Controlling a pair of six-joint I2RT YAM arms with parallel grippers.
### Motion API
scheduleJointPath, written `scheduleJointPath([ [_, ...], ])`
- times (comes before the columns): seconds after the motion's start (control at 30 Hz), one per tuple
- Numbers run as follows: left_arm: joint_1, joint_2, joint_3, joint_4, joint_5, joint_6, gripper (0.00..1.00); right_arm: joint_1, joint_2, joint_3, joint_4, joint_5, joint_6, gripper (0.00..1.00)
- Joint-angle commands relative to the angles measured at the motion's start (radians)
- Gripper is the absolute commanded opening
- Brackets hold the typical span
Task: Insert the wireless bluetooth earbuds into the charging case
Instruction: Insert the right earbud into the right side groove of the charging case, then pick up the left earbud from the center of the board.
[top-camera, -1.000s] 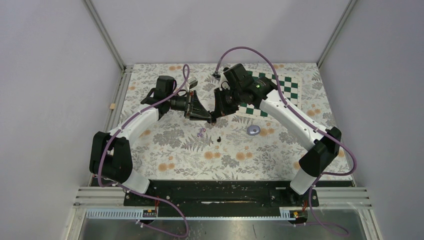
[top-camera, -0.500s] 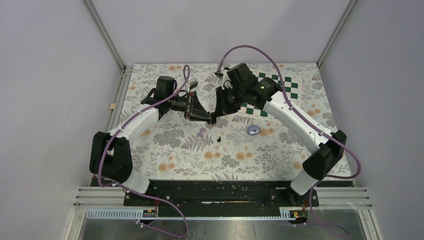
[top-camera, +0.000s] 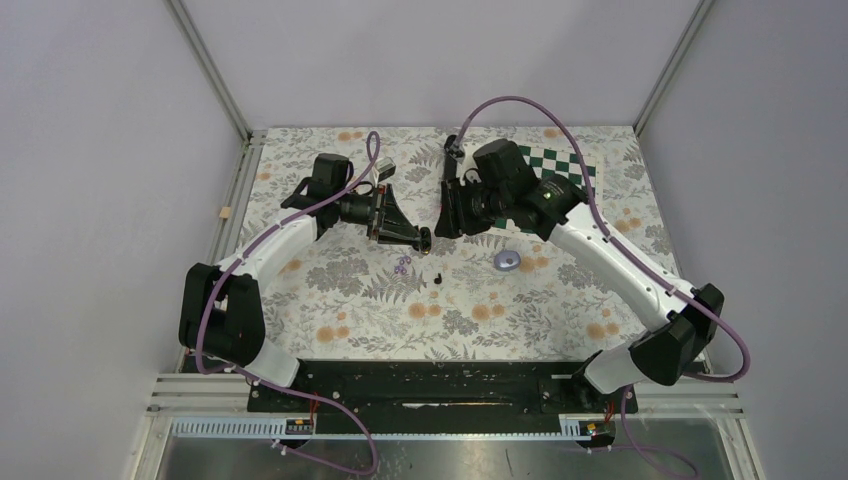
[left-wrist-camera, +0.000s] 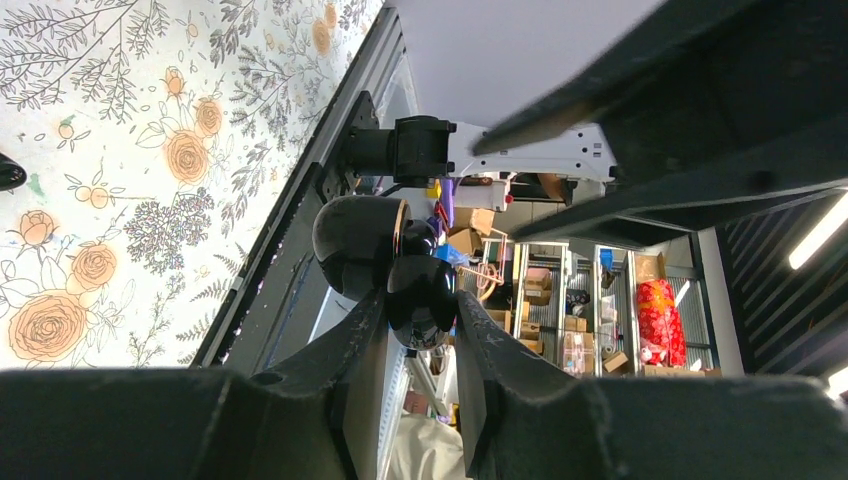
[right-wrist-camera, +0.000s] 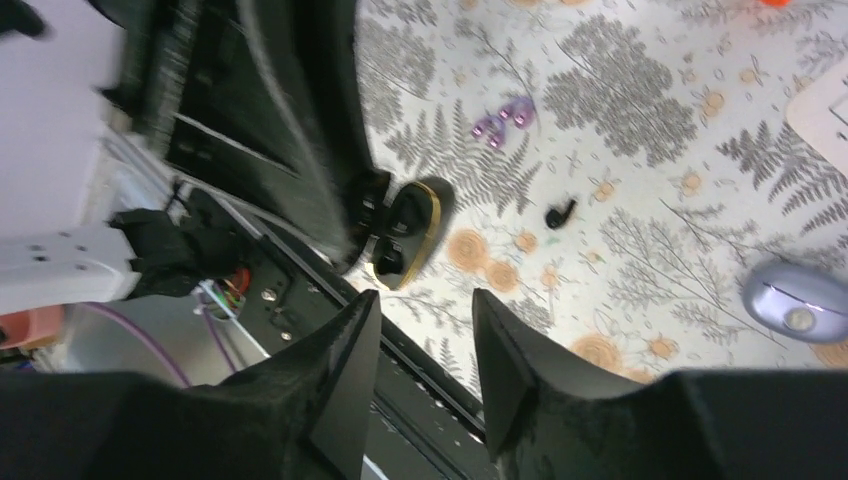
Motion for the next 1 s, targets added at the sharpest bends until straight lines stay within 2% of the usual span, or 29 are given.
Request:
scheduleJointPath([
  [0.0, 0.004, -0.018, 0.029, 0.021, 0.054, 0.021, 0.00, 0.011, -0.069, -0.114, 0.085, 0.093, -0.007, 0.50],
  [0.13, 0.002, -0.030, 0.028, 0.021, 0.084, 0.040, 0.00, 0.018, -0.112, -0.180, 0.136, 0.135, 0.027, 0.52],
  [0.27, 0.002, -0.059, 0.023, 0.022, 0.110, 0.066, 0.00, 0.016, -0.252, -0.311, 0.270, 0.246, 0.076, 0.56],
  [0.33, 0.002, -0.065, 0.023, 0.011, 0.112, 0.084, 0.00, 0.009, -0.305, -0.342, 0.290, 0.317, 0.082, 0.64],
  [0.4, 0.003, -0.061, 0.025, 0.001, 0.107, 0.098, 0.00, -0.006, -0.328, -0.356, 0.284, 0.357, 0.081, 0.76],
  [0.47, 0.008, -0.048, 0.029, -0.020, 0.078, 0.107, 0.00, -0.026, -0.321, -0.365, 0.264, 0.373, 0.075, 0.93],
  [0.5, 0.016, -0.039, 0.031, -0.037, 0.061, 0.109, 0.00, -0.037, -0.309, -0.368, 0.250, 0.366, 0.067, 0.98],
  [0.53, 0.026, -0.034, 0.030, -0.045, 0.031, 0.098, 0.00, -0.042, -0.293, -0.373, 0.239, 0.358, 0.058, 0.99],
  [0.73, 0.150, -0.067, -0.043, -0.039, -0.061, 0.026, 0.00, -0.007, -0.188, -0.519, 0.320, 0.289, 0.063, 0.98],
  [0.87, 0.244, -0.115, -0.118, 0.007, -0.089, -0.024, 0.00, 0.089, -0.085, -0.612, 0.421, 0.347, 0.145, 0.83],
  [0.97, 0.266, -0.125, -0.156, 0.041, -0.114, -0.055, 0.00, 0.106, 0.018, -0.614, 0.477, 0.351, 0.240, 0.64],
])
